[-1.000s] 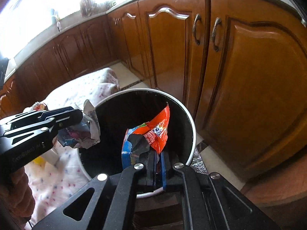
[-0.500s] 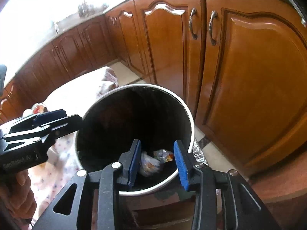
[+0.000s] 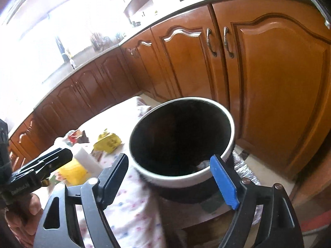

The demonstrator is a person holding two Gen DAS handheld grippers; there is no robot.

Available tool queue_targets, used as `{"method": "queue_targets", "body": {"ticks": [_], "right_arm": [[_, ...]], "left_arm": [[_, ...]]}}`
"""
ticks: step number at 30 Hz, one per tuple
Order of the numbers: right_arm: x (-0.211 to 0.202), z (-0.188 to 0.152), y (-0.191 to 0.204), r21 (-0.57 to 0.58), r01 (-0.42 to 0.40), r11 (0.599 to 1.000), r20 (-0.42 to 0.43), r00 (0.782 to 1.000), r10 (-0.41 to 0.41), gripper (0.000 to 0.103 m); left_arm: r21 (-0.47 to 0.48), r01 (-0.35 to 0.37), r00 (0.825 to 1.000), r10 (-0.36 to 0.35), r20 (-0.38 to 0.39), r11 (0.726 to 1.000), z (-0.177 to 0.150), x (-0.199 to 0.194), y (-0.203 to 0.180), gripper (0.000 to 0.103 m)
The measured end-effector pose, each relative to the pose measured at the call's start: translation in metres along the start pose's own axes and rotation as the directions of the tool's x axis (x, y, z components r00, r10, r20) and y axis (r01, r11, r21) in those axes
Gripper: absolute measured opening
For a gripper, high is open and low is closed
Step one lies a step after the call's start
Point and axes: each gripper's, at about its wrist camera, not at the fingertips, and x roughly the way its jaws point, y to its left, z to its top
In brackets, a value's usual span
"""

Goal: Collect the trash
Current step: 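Grasp the yellow mesh net with the left tool while the right tool grasps the white sponge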

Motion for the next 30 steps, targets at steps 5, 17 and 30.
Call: {"method": "queue_targets", "body": {"ticks": [5, 17, 30], "right_arm": [[-0.003, -0.011, 0.017, 0.008, -0.035, 0.999, 0.005, 0.999, 0.035, 0.084], [0.003, -0.02, 0.067, -0.023, -0.123, 0.992, -0.016, 0.992, 0.123, 0.084], [0.035, 0.002, 0.11, -0.133, -0.329, 0.935, -0.069, 0.944, 0.323, 0.084]], "left_arm": [[-0.057, -0.036, 0.999, 0.037, 0.015, 0.998, -0.015, -0.026, 0.034, 0.073], [-0.13, -0.096, 0.995, 0.099, 0.016, 0.987, -0.032, -0.051, 0.094, 0.073], [-0.077, -0.079, 0.996, 0.075, -0.05, 0.994, -0.022, -0.042, 0.113, 0.073]]}}
